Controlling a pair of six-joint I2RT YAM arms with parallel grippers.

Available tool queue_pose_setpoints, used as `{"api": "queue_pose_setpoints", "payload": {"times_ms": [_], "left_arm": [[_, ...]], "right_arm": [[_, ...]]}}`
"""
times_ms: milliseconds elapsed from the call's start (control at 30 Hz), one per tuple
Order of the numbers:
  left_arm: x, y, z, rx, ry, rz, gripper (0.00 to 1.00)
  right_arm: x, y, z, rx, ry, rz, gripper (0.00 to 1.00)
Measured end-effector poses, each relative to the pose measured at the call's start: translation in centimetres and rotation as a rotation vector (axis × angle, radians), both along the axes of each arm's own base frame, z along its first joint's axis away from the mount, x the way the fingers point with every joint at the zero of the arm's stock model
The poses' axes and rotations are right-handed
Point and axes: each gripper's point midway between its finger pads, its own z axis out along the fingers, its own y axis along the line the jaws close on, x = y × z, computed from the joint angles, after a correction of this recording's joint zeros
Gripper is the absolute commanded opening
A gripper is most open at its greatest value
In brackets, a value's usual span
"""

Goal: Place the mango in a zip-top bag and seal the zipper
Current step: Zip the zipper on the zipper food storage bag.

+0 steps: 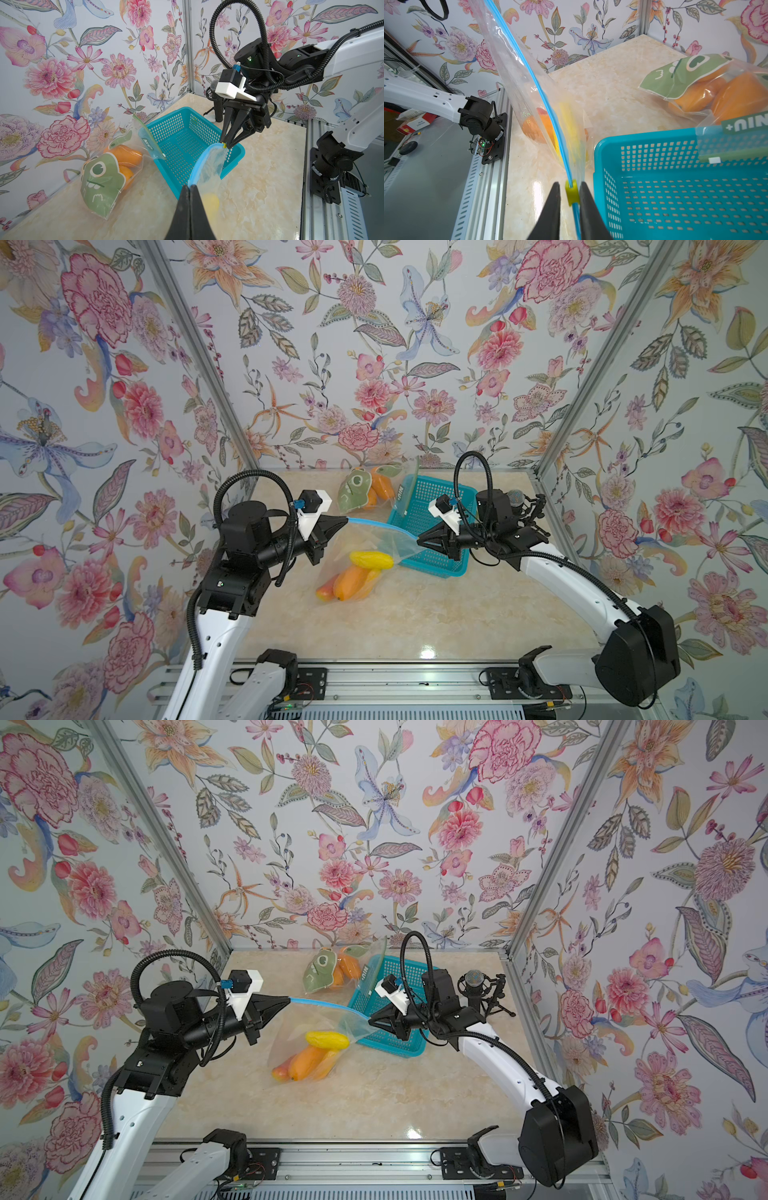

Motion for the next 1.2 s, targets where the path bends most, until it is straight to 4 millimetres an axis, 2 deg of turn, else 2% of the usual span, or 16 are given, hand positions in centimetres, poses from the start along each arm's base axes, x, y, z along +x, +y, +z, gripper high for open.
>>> {"api": "queue_pose_setpoints", "payload": {"times_ms": [233, 800, 1067, 1200], "left_arm": [[0.0, 0.0, 0.0, 0.001, -0.001, 0.004, 0.0], [0.5, 0.4, -0.2, 0.01, 0.001, 0.037, 0.0], [0.7, 0.5, -0.2, 0.013, 0.0, 0.05, 0.0], [0.7, 0.5, -0.2, 0.013, 0.0, 0.05, 0.0]], "right_arm": [[-0.4, 0.2, -0.5, -0.01, 0.005, 0.006, 0.02], [-1.8, -1.8, -0.1, -0.053, -0.098, -0.081, 0.08], [-1.9, -2.4, -1.0, -0.091, -0.095, -0.103, 0.09], [-2.2, -2.6, -1.2, -0.101, -0.095, -0.108, 0.13]]}}
